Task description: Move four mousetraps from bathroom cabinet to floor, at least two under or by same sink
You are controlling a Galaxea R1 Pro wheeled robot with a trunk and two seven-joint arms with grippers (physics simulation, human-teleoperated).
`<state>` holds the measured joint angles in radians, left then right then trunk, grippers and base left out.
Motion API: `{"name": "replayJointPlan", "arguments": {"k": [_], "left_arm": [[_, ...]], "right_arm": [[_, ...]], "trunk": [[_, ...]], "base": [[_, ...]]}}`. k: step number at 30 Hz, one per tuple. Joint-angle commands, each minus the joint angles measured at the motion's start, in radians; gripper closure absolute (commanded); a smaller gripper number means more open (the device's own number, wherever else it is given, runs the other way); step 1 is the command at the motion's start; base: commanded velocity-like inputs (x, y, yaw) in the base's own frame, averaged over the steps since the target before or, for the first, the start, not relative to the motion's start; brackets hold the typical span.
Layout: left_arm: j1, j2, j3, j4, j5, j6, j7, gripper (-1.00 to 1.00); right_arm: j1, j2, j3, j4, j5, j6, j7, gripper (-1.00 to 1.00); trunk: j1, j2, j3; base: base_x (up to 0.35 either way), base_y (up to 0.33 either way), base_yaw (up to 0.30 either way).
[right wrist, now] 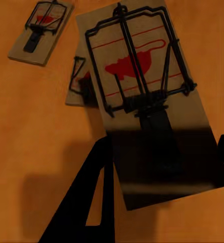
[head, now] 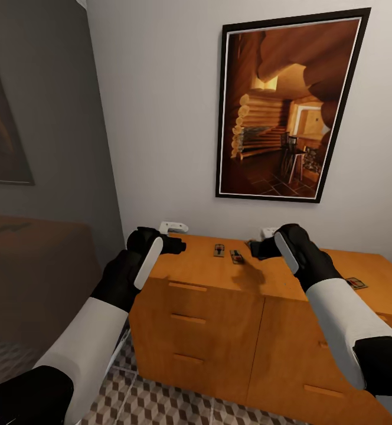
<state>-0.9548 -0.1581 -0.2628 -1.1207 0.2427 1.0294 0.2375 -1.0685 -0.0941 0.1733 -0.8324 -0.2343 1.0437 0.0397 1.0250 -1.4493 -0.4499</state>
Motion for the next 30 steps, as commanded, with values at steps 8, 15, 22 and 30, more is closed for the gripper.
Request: {"name": "replayJointPlan", "arguments": {"k": [8,15,22,30], "left_arm": [[-0.001,0.000,-0.001,0.001,0.010,0.003,0.011,-1.00],[-0.001,-0.001,-0.002,0.001,0.012,0.003,0.010,-1.00],[-0.001,-0.001,-0.002,0.001,0.014,0.003,0.010,-1.00],[0.001,-0.003,-0.013,-0.023,0.012,-0.008,0.008,-1.00]], "right_arm": [[-0.001,-0.003,0.003,-0.006,0.000,0.003,0.003,1.00],[-0.001,0.000,0.004,-0.007,0.000,0.003,0.003,1.00],[-0.001,0.001,0.003,-0.007,0.000,0.003,0.003,1.00],[-0.029,0.032,0.032,0.007,-0.034,-0.023,0.031,1.00]], "trunk": [[0.000,-0.001,-0.001],[0.000,-0.001,-0.001],[0.000,-0.001,-0.001],[0.000,-0.001,-0.001]], "base": [[0.000,0.000,0.000],[0.000,0.000,0.000],[0.000,0.000,0.000],[0.000,0.000,0.000]]}}
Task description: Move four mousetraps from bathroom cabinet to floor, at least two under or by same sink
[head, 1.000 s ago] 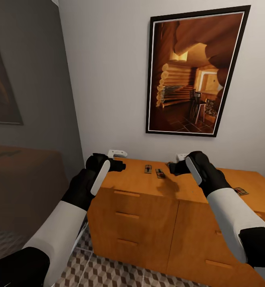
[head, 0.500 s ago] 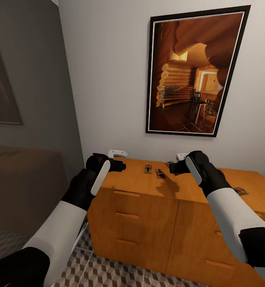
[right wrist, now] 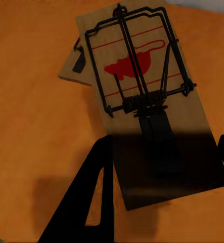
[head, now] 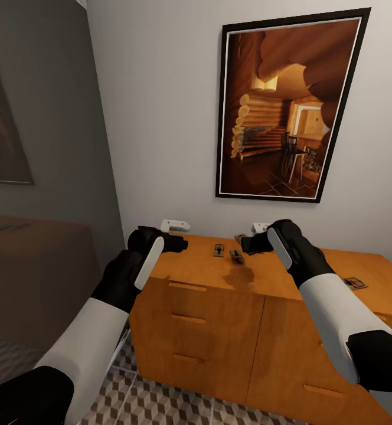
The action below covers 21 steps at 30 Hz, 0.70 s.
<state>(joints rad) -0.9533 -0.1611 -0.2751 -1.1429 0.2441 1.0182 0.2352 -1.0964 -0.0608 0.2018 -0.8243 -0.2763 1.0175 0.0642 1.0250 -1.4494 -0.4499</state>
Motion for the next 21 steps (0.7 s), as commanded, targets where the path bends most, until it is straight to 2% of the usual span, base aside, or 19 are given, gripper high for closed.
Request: {"name": "replayJointPlan", "arguments": {"k": [1,4,15,21], "left_arm": [[-0.001,0.000,-0.001,-0.001,0.010,0.003,0.010,-1.00],[-0.001,0.000,-0.002,0.002,0.010,0.003,0.010,-1.00],[-0.001,0.000,-0.001,0.003,0.008,0.003,0.013,-1.00],[-0.001,0.000,-0.001,0.003,0.007,0.004,0.013,-1.00]], "right_arm": [[-0.007,0.005,0.009,-0.001,0.008,0.003,0.006,1.00],[-0.017,0.020,0.010,-0.008,0.011,0.007,0.006,1.00],[-0.001,0.008,0.013,-0.066,0.014,0.029,0.005,1.00],[-0.001,0.006,0.013,-0.084,0.014,0.030,0.005,1.00]], "trunk": [[0.000,-0.001,-0.001],[0.000,-0.001,-0.001],[0.000,-0.001,-0.001],[0.000,-0.001,-0.001]], "base": [[0.000,0.000,0.000],[0.000,0.000,0.000],[0.000,0.000,-0.001],[0.000,0.000,-0.150]]}}
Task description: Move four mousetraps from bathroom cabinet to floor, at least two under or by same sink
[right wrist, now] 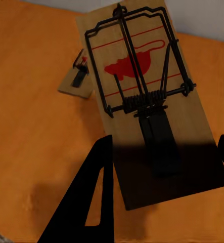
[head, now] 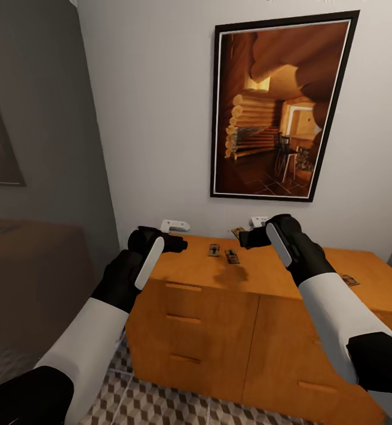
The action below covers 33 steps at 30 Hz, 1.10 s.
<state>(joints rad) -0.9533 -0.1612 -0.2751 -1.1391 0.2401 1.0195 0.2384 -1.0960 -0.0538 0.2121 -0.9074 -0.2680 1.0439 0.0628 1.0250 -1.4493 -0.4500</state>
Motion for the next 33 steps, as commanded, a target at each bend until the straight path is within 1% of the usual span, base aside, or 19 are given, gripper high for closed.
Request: {"name": "replayJointPlan", "arguments": {"k": [1,9,15,22,25,26,29,31,33], "left_arm": [[-0.001,0.000,-0.001,-0.001,0.011,0.003,0.010,-1.00],[-0.001,0.000,-0.001,-0.003,0.010,0.004,0.011,-1.00],[-0.001,0.001,0.000,-0.006,0.009,0.004,0.012,-1.00],[-0.001,0.004,0.008,-0.009,0.008,0.005,0.014,-1.00],[-0.001,0.005,0.028,-0.010,0.007,0.008,0.015,-1.00],[-0.001,0.005,0.043,-0.011,0.007,0.008,0.016,-1.00],[-0.001,0.005,0.064,-0.011,0.007,0.009,0.016,-1.00],[-0.001,0.005,0.083,-0.011,0.006,0.011,0.016,-1.00],[-0.001,0.005,0.088,-0.011,0.006,0.011,0.016,-1.00]], "right_arm": [[-0.001,-0.001,0.002,-0.001,0.005,0.003,0.006,1.00],[-0.001,-0.002,0.001,-0.002,0.004,0.003,0.006,1.00],[-0.001,-0.009,0.001,-0.002,0.004,0.003,0.006,1.00],[-0.001,-0.012,-0.001,-0.002,0.005,0.003,0.006,1.00],[-0.001,-0.022,-0.002,-0.002,0.005,0.003,0.006,1.00],[-0.001,-0.033,-0.002,-0.002,0.005,0.003,0.006,1.00],[-0.001,-0.049,-0.001,-0.002,0.004,0.003,0.006,1.00],[-0.001,-0.065,-0.001,-0.002,0.004,0.003,0.006,1.00],[-0.001,-0.072,-0.002,-0.002,0.003,0.003,0.006,1.00]], "trunk": [[0.000,-0.001,-0.001],[0.000,-0.001,-0.001],[0.000,-0.001,-0.001],[0.000,-0.001,-0.001],[0.000,-0.001,-0.001],[0.000,-0.001,-0.001],[0.000,-0.001,-0.001],[0.000,-0.001,-0.001],[0.000,-0.001,-0.001]], "base": [[0.000,0.000,-0.236],[0.000,0.000,-0.270],[0.000,0.000,-0.277],[0.000,0.000,-0.074],[0.000,0.000,-0.013],[0.000,0.000,-0.007],[0.000,0.000,-0.004],[0.000,0.000,-0.002],[0.000,0.000,-0.001]]}}
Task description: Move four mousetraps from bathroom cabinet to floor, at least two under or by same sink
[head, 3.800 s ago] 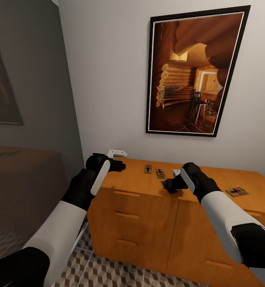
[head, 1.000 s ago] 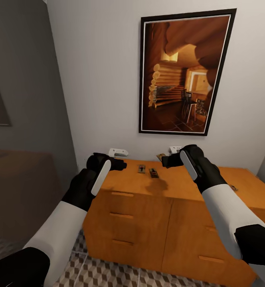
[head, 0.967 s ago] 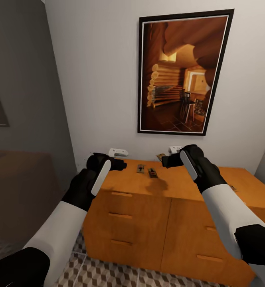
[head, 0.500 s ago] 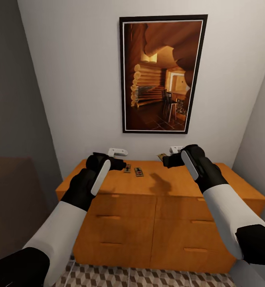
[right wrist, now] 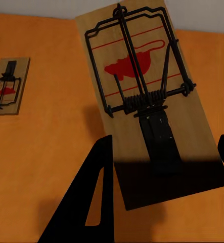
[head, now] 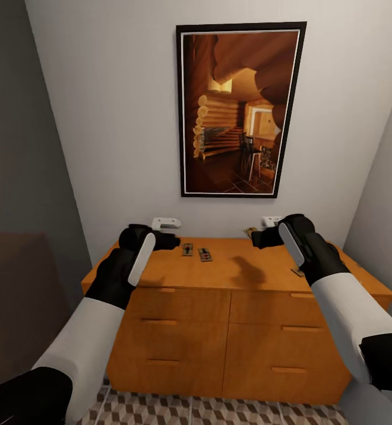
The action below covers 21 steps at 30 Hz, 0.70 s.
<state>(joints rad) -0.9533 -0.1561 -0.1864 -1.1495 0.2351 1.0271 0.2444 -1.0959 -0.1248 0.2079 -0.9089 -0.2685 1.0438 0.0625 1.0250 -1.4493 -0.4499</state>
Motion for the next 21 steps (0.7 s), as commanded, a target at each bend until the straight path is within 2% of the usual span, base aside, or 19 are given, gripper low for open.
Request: {"name": "replayJointPlan", "arguments": {"k": [1,8,13,14,15,21], "left_arm": [[-0.001,0.000,0.002,0.000,0.010,0.003,0.010,-1.00],[-0.001,0.000,0.007,0.000,0.008,0.004,0.010,-1.00],[-0.001,0.000,0.007,-0.001,0.007,0.004,0.010,-1.00],[-0.001,0.000,0.007,-0.001,0.006,0.004,0.010,-1.00],[-0.001,0.000,0.008,0.001,0.006,0.003,0.010,-1.00],[-0.001,0.001,0.008,0.002,0.006,0.004,0.010,-1.00]], "right_arm": [[-0.001,-0.008,0.002,-0.001,0.003,0.003,0.006,1.00],[-0.001,-0.031,0.002,0.000,0.001,0.003,0.007,1.00],[-0.001,-0.033,0.002,0.000,0.000,0.003,0.007,1.00],[-0.001,-0.050,0.002,0.000,0.000,0.003,0.008,1.00],[-0.001,-0.082,0.002,0.001,-0.001,0.003,0.008,1.00],[-0.001,-0.091,0.002,0.010,-0.001,0.003,0.008,1.00]], "trunk": [[0.000,-0.001,-0.001],[0.000,-0.001,-0.001],[0.000,-0.001,-0.001],[0.000,-0.001,-0.001],[0.000,-0.001,-0.001],[0.000,-0.001,-0.001]], "base": [[0.000,0.000,0.000],[0.000,0.000,0.000],[0.000,0.000,0.000],[0.000,0.000,0.000],[0.223,0.000,0.000],[0.266,0.000,0.000]]}}
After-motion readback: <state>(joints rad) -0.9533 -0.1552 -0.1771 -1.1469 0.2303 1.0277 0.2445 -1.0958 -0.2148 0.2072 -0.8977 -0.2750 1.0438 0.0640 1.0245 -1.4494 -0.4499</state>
